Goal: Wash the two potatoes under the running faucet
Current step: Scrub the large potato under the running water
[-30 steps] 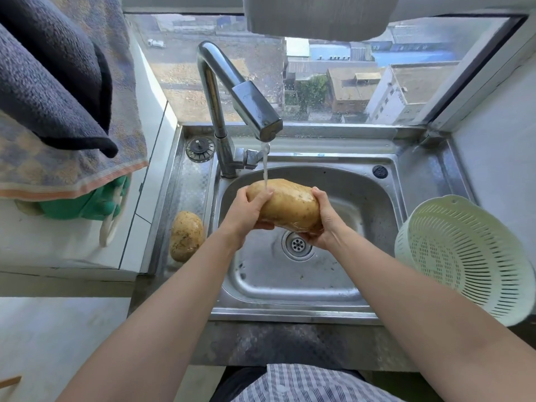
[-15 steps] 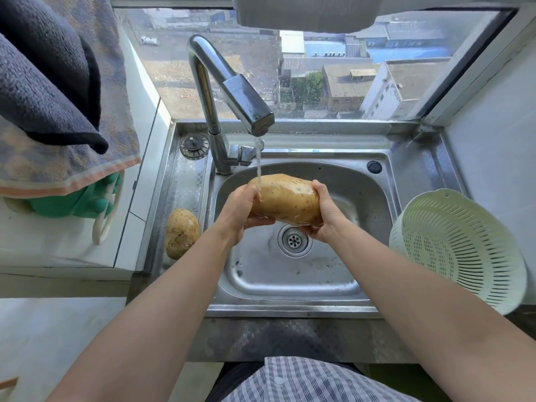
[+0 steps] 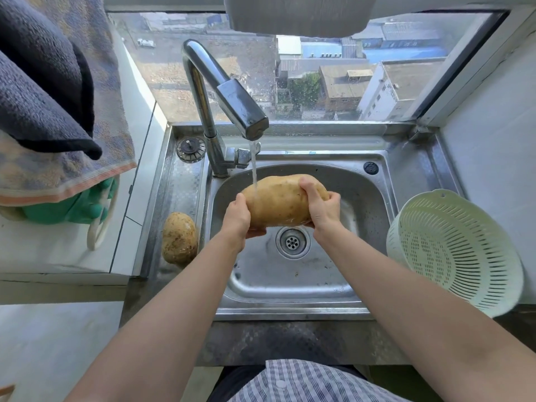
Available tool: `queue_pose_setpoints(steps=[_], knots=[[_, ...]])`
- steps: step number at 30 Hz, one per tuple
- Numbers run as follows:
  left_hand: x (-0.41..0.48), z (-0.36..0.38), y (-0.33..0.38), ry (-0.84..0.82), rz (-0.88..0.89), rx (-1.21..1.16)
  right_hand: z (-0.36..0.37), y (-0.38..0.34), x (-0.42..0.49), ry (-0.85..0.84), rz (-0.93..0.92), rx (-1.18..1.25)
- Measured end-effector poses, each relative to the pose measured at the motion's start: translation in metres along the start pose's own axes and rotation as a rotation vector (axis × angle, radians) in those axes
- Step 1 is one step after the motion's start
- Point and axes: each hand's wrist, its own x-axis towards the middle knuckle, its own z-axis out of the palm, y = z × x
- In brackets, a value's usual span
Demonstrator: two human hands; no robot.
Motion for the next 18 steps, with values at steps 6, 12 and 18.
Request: queue_pose_setpoints(steps=[6,12,18], knots=[[0.008,-0.019,-0.020,0.079,-0.015,0.425,0.014,-0.017,-0.019,-0.079,-0.509,-0.473],[-0.013,-0.033,-0.012,-0.149,0.344,0.068,0.044,-0.018,-0.043,-0.265,-0.787,-0.708],[-0.013,-0.063,-0.023,-0.267,0.308,0.031,0.060,-0.019,-0.055,-0.362,-0.555,-0.519]])
